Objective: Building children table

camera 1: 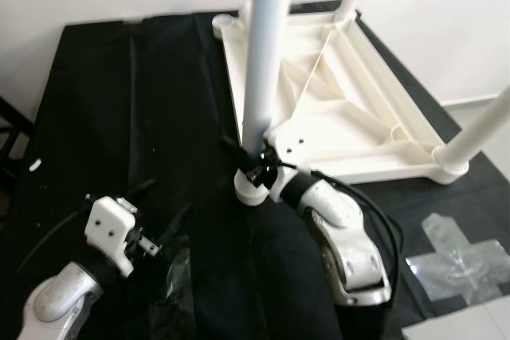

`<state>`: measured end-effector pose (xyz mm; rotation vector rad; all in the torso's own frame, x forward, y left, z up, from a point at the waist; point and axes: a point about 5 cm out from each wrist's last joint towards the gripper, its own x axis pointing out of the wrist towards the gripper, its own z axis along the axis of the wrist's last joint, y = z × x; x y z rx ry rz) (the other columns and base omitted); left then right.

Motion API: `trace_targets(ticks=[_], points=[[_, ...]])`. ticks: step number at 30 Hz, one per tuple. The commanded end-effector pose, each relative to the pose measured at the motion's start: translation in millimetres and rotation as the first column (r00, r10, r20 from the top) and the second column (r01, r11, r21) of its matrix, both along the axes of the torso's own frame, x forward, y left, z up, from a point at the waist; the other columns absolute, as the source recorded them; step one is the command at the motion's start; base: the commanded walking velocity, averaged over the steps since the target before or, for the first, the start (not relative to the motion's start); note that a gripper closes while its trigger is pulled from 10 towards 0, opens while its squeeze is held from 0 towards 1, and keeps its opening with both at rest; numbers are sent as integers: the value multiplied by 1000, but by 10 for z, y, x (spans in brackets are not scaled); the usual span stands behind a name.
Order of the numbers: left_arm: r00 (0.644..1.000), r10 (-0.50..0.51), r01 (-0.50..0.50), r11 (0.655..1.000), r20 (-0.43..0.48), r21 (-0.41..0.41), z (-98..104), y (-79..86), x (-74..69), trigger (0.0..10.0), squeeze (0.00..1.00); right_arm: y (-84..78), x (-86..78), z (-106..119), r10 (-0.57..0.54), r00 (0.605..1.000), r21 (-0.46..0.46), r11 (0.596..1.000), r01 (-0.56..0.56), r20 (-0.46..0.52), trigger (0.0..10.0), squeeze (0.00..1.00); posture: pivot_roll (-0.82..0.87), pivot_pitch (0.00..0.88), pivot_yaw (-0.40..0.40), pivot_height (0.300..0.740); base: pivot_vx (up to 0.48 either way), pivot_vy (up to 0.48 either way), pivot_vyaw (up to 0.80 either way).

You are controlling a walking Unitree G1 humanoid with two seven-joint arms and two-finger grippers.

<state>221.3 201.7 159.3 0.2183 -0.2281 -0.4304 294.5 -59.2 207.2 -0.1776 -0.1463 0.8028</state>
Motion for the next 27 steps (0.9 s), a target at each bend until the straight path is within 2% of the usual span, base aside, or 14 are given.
trace_targets(ticks=[1,2,3,6,8,9,11,12,15,18,22,25,26,27], points=[[1000,-1,1,1000,-15,-5,-46,17,-11,10000,0,31,-23,-344,74,974,-43,995,-85,-213,10000,776,-109,176,-25,740,0,0,0],[1000,-12,12,1000,-20,-9,-47,5,-5,10000,0,61,-50,-265,178,959,-1,983,-183,-222,10000,1000,-108,179,-21,740,0,0,0],[999,-24,23,1000,-27,-10,-49,-6,-1,10000,0,71,-63,-177,268,942,23,963,-269,-203,10000,1000,-107,180,-20,740,0,0,0],[999,-34,34,999,-30,-10,-52,-16,1,10000,0,60,-59,-90,312,936,28,950,-312,-161,10000,1000,-103,185,-18,740,0,0,0],[998,-47,46,999,-33,-13,-49,-24,-29,10000,0,-36,-13,41,521,846,-51,847,-529,-113,10000,1000,-92,209,-14,740,0,0,0],[998,-54,54,998,-33,-19,-43,-26,-58,10000,0,-112,74,86,627,769,-124,759,-639,-126,10000,1000,-83,220,-11,740,0,0,0],[998,-57,56,998,-33,-20,-40,-27,-67,10000,0,-124,120,96,642,756,-146,742,-655,-131,10000,1000,-83,220,-11,740,0,0,0],[997,-62,62,998,-34,-17,-33,-34,-89,10000,0,-124,196,144,649,751,-151,736,-660,-124,10000,0,-62,233,-12,740,0,0,0],[997,-70,70,997,-35,-12,-27,-45,-116,10000,0,-123,299,222,655,747,-155,731,-665,-118,10000,0,-56,236,-13,740,0,0,0],[996,-80,80,997,-47,-9,-18,-35,-184,10000,0,-142,467,457,704,699,-163,680,-715,-130,10000,0,-16,267,-12,740,0,0,0],[995,-88,87,996,-55,-16,-10,-26,-230,10000,0,-149,550,586,728,670,-184,646,-741,-146,10000,0,1,278,-9,740,0,0,0],[995,-85,83,996,-59,-33,6,-12,-257,10000,0,-128,589,617,762,625,-191,597,-779,-171,10000,0,12,296,-5,740,0,0,0],[994,-86,84,996,-62,-33,10,-10,-267,10000,0,-124,599,624,776,604,-182,577,-796,-182,0,0,23,302,-5,740,0,0,0],[994,-87,85,996,-65,-33,14,-9,-276,10000,0,-121,612,628,784,591,-176,565,-806,-188,0,0,24,303,-4,740,0,0,0]])
